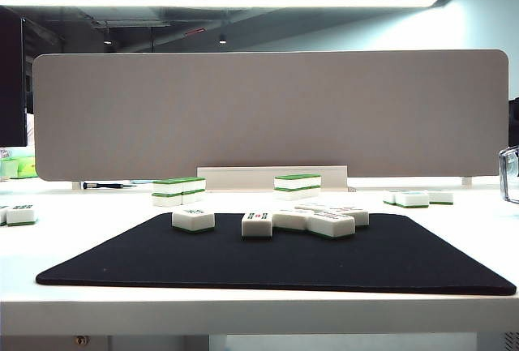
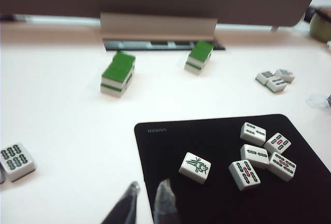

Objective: Align six mahjong tiles in a row on the table.

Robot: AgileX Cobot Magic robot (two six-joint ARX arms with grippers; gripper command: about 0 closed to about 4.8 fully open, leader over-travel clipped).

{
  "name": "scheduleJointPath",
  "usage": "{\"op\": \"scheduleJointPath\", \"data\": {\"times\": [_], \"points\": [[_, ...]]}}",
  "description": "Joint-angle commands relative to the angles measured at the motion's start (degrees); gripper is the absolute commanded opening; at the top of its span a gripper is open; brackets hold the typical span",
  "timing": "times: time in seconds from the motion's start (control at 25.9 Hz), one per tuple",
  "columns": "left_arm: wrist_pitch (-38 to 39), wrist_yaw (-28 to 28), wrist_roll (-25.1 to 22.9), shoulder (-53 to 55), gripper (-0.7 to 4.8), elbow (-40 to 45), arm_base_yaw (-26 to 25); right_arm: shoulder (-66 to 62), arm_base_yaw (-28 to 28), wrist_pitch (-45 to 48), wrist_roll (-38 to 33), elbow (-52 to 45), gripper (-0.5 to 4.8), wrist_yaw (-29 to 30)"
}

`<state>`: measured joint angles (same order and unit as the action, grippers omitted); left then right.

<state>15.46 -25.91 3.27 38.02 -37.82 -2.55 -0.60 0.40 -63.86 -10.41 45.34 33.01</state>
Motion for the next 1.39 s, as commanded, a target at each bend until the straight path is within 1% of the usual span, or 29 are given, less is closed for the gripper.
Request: {"op": "scheduleJointPath", "data": {"times": [0.04, 0.15, 0.31, 0.39, 0.42, 0.58, 0.69, 0.81, 0.96, 1.12, 1.16, 1.2, 1.23, 1.31, 1.35, 1.39], "points": [[-0.94, -3.98, -0.26, 8.87, 0.48, -6.88, 0.11, 0.63, 0.07, 0.66, 0.15, 0.2, -0.01, 0.13], [-0.44, -6.25, -0.26, 16.83, 0.5, -13.07, 0.39, 0.63, 0.07, 0.66, 0.15, 0.15, -0.01, 0.13], [-0.17, -5.88, -0.28, 25.35, 0.53, -19.82, 3.65, 0.63, 0.07, 0.61, 0.15, 0.15, -0.01, 0.15], [1.86, -3.41, -0.35, 30.03, 0.54, -23.76, 7.13, 0.63, 0.07, 0.59, 0.15, 0.15, -0.01, 0.13], [3.98, -0.72, -1.99, 33.42, 0.58, -26.77, 9.81, 0.63, 0.07, 0.57, 0.15, 0.15, -0.01, 0.15], [7.15, 3.61, -6.56, 39.8, 0.58, -32.13, 14.6, 0.63, 0.07, 0.57, 0.15, 0.15, -0.01, 0.11], [9.77, 7.3, -7.8, 44.52, 0.58, -36.28, 17.29, 0.63, 0.04, 0.61, 0.15, 0.15, -0.01, 0.15], [13.31, 9.4, -7.8, 48.92, 0.59, -40.39, 18.97, 0.63, 0.04, 0.61, 0.15, 0.15, -0.01, 0.07], [20.04, 9.2, -8.33, 54.77, 0.61, -46.27, 19.58, 0.63, 0.04, 0.61, 0.17, 0.15, -0.01, -0.31], [27.54, 9.31, -11.41, 60.5, 0.63, -51.76, 19.58, 0.63, 0.07, 0.57, 0.17, 0.15, -0.01, -0.52], [28.89, 9.35, -11.91, 61.55, 0.76, -52.61, 19.58, 0.63, 0.07, 0.59, 0.17, 0.13, -0.01, -0.52], [30.08, 9.4, -12.24, 62.49, 1.11, -53.27, 19.61, 0.63, 0.07, 0.59, 0.17, 0.13, -0.01, -0.52], [30.93, 9.4, -12.87, 63.56, 1.75, -53.72, 19.63, 0.63, 0.04, 0.59, 0.17, 0.13, -0.01, -0.55], [31.61, 9.49, -14.23, 65.0, 2.7, -53.9, 20.0, 0.63, 0.07, 0.59, 0.15, 0.11, -0.01, -0.55], [31.74, 10.75, -15.5, 66.29, 3.2, -53.9, 20.76, 0.63, 0.04, 0.59, 0.17, 0.11, -0.01, -0.55], [31.67, 12.5, -15.69, 67.56, 3.23, -53.9, 21.64, 0.63, 0.04, 0.59, 0.15, 0.11, -0.01, -0.52]]}}
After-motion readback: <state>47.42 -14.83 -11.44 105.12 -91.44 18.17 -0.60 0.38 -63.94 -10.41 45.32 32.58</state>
